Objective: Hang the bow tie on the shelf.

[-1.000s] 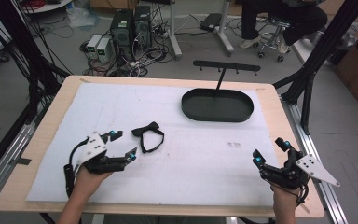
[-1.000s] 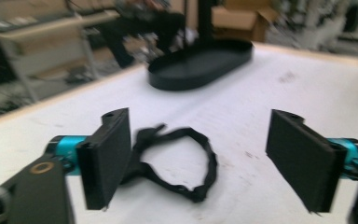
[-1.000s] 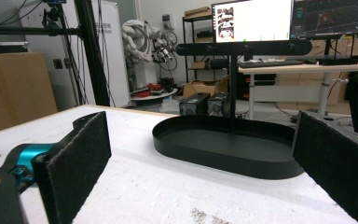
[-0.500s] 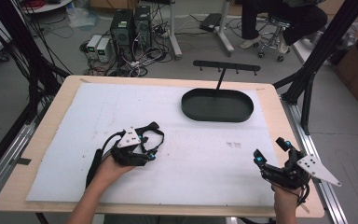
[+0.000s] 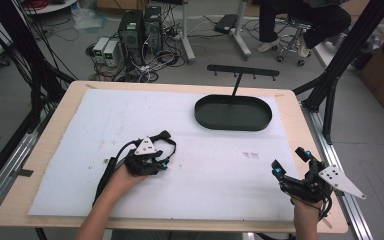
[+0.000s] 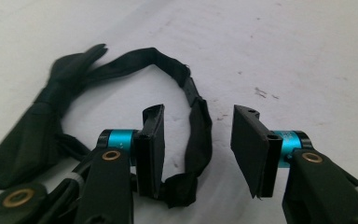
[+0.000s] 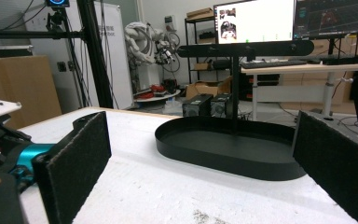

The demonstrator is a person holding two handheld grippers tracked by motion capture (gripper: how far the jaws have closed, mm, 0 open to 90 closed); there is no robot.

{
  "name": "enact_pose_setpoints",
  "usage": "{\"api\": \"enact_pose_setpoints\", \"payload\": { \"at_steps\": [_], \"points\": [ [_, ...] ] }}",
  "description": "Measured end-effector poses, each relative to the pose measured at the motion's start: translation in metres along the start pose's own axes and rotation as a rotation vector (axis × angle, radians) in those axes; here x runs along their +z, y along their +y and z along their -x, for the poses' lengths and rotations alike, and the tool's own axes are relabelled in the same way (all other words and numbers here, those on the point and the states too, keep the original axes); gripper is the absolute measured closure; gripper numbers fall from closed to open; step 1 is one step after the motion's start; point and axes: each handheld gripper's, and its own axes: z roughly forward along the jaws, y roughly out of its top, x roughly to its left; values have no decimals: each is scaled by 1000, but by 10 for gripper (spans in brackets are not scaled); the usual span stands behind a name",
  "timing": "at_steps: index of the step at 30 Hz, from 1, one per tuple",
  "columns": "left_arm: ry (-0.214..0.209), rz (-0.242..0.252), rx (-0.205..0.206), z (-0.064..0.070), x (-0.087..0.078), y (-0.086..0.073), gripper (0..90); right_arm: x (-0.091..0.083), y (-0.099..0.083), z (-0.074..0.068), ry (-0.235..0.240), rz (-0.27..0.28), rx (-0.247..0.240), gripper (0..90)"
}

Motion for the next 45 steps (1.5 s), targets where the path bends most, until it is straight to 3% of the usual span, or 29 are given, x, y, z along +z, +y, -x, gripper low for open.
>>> {"api": "enact_pose_setpoints", "payload": {
  "at_steps": [6, 9, 12, 13, 18, 22, 23, 31, 45],
  "points": [
    [-8, -16, 8, -1, 4, -1, 622, 0, 0, 0, 7, -1, 1, 38],
    [-31, -17, 39, 2, 4, -1, 738, 1, 0, 0, 23, -9, 4, 38],
    [-37, -15, 42, 4, 4, 0, 804, 2, -1, -1, 27, -9, 1, 38],
    [-30, -16, 47, 5, 4, 0, 877, 2, -1, -1, 29, -12, -1, 38],
    [-19, -4, 57, 5, 3, 0, 886, 2, -1, -1, 32, -11, 1, 38],
    [-12, 73, 37, 3, -6, 5, 887, 2, -1, 0, 30, -9, 6, 38],
    [-8, 113, 22, 1, -12, 8, 887, 1, -1, 0, 30, -10, 13, 38],
    [-11, 217, 1, -2, -30, 28, 888, 1, -1, 1, 29, -4, 15, 39],
    [-41, 309, 50, 1, -47, 83, 888, 1, -1, 2, 40, -12, 22, 38]
  ]
}}
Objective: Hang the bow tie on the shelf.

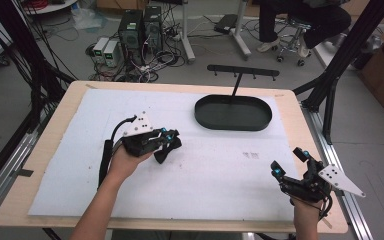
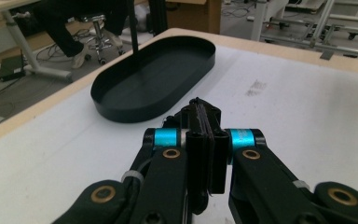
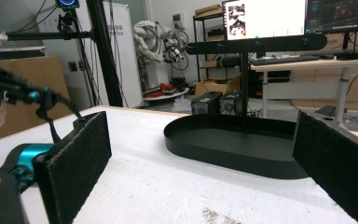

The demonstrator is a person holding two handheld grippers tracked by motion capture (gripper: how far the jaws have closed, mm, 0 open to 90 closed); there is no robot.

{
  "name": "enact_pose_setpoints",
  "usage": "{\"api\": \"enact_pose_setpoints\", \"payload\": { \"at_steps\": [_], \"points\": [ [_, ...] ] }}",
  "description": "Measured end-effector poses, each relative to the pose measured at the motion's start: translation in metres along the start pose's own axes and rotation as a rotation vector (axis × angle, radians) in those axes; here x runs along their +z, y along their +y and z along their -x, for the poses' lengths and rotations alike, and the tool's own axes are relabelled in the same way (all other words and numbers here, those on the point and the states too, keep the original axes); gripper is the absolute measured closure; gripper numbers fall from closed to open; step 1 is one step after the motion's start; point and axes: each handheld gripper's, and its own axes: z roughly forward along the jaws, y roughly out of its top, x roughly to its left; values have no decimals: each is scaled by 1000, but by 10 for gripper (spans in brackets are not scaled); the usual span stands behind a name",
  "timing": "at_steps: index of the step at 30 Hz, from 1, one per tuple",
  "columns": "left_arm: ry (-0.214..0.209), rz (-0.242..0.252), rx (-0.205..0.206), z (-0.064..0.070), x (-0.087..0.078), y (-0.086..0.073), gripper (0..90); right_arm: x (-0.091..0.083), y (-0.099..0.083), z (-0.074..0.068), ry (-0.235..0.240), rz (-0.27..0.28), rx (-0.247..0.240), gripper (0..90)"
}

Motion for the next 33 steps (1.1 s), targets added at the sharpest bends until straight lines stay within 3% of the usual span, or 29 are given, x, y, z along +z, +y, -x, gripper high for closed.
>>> {"api": "enact_pose_setpoints", "payload": {
  "at_steps": [16, 24, 33],
  "points": [
    [-42, 56, 65, -3, 25, 66, 888, 2, 3, -3, 37, -6, -16, 38],
    [-86, 63, 95, -20, 55, 99, 888, 5, 7, -7, 56, -6, -28, 38],
    [-97, 81, 108, -48, 85, 127, 889, 7, 14, -14, 79, 5, -55, 38]
  ]
}}
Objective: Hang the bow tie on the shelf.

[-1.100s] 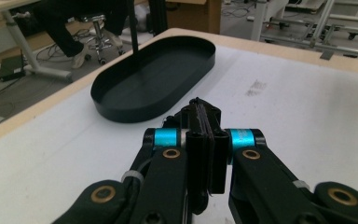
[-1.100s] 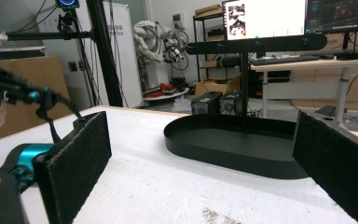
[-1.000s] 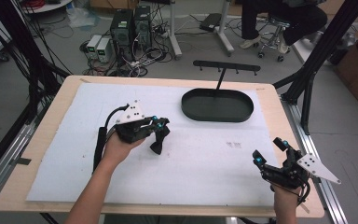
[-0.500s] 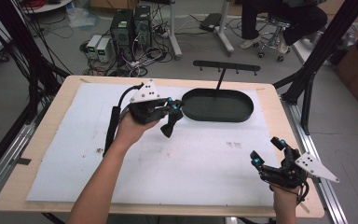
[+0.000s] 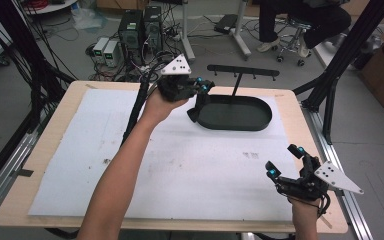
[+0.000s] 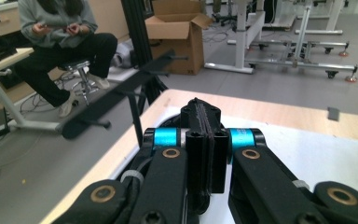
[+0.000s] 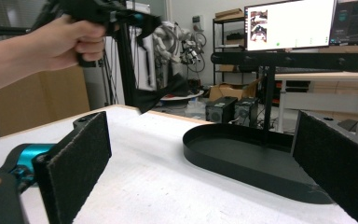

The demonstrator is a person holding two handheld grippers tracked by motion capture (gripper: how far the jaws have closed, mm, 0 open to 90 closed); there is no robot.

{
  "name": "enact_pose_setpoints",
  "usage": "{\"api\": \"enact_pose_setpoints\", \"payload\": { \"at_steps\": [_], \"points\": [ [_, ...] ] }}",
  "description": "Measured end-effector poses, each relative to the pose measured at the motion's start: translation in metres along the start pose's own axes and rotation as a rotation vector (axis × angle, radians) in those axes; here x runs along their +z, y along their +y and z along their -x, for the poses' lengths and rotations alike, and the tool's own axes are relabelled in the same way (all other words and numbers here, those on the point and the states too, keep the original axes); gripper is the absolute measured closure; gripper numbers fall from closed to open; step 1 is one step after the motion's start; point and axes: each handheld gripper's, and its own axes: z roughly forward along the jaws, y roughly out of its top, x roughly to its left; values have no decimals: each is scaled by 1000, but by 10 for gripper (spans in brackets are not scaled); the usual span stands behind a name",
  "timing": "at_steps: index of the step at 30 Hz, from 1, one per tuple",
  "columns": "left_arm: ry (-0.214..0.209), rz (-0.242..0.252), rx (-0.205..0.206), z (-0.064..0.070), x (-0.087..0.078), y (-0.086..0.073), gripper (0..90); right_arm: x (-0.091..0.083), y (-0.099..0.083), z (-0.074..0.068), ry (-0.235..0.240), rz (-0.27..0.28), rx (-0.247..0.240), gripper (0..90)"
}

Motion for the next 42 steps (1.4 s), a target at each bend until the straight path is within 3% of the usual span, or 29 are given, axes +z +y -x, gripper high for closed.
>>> {"api": "enact_pose_setpoints", "payload": {
  "at_steps": [9, 17, 24, 29, 32, 37, 42],
  "points": [
    [-21, 2, -9, -25, 32, 9, 889, 2, 1, -2, 10, -12, -9, 38],
    [-34, 17, -44, -39, 55, -2, 889, 3, 0, -1, 8, -22, -8, 38],
    [8, 55, -72, -54, 63, -10, 889, 5, -1, -3, 11, -32, -14, 38],
    [13, 58, -91, -64, 68, -15, 890, 7, -2, -4, 14, -48, -19, 38],
    [-16, 74, -106, -64, 72, -16, 889, 8, -2, -5, 12, -58, -26, 38],
    [-69, 77, -62, -52, 75, -11, 889, 11, -3, -5, 14, -70, -29, 38],
    [-62, 87, -59, -53, 77, -10, 889, 13, -4, -6, 21, -79, -35, 38]
  ]
}}
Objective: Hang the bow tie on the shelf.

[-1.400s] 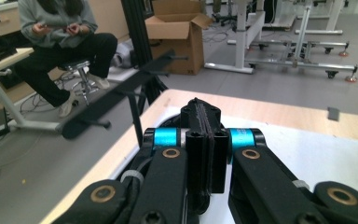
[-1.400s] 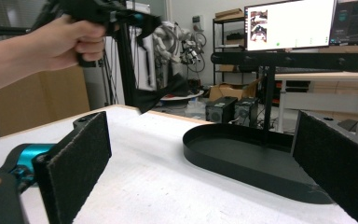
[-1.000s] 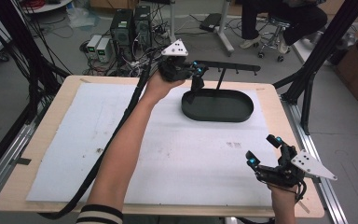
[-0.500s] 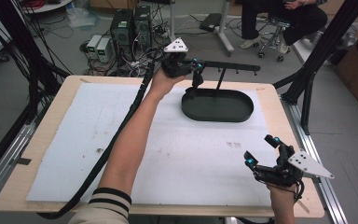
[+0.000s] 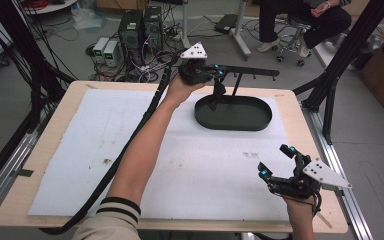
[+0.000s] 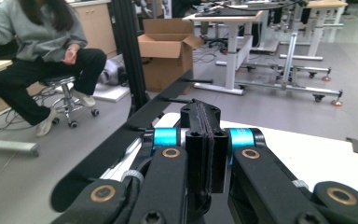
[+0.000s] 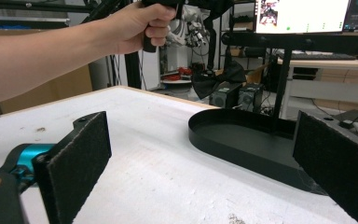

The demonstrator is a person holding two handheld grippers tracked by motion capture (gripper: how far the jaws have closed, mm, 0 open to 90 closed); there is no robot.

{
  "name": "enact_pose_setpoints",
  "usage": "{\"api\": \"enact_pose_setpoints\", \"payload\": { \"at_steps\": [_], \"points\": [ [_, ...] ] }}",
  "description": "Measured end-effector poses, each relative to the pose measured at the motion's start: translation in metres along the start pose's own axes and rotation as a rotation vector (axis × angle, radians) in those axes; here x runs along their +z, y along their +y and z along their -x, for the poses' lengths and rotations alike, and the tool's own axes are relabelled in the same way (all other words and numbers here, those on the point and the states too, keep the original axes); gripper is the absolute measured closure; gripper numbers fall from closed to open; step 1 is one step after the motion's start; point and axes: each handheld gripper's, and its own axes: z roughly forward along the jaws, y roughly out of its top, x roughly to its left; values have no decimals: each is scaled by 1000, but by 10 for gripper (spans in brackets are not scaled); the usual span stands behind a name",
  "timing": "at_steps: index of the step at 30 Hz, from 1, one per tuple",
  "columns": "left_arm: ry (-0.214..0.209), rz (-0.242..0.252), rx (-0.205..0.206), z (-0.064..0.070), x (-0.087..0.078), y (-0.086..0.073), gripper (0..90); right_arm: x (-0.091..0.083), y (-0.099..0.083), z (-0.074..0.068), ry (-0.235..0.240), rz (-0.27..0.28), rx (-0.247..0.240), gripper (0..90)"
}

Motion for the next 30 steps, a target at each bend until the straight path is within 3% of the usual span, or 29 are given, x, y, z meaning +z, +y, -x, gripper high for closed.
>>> {"api": "enact_pose_setpoints", "payload": {
  "at_steps": [9, 15, 20, 21, 23, 26, 30],
  "points": [
    [62, -11, -32, -22, -1, -9, 889, 3, -1, -1, 4, -19, -7, 38],
    [91, -37, -21, -28, -4, -13, 888, 4, -2, -2, 11, -30, -13, 38],
    [172, -77, -21, -33, -12, -24, 876, 4, -1, -3, 15, -27, -8, 38],
    [210, -83, -32, -34, -14, -28, 844, 3, -1, -3, 18, -25, -9, 38],
    [242, -87, -62, -36, -20, -32, 658, 3, 0, -3, 18, -17, -10, 38],
    [311, -80, -72, -34, -32, -38, 462, 2, 1, -3, 23, -8, -2, 38],
    [326, -69, -68, -25, -54, -44, 230, 1, 1, -2, 27, 5, 5, 38]
  ]
}}
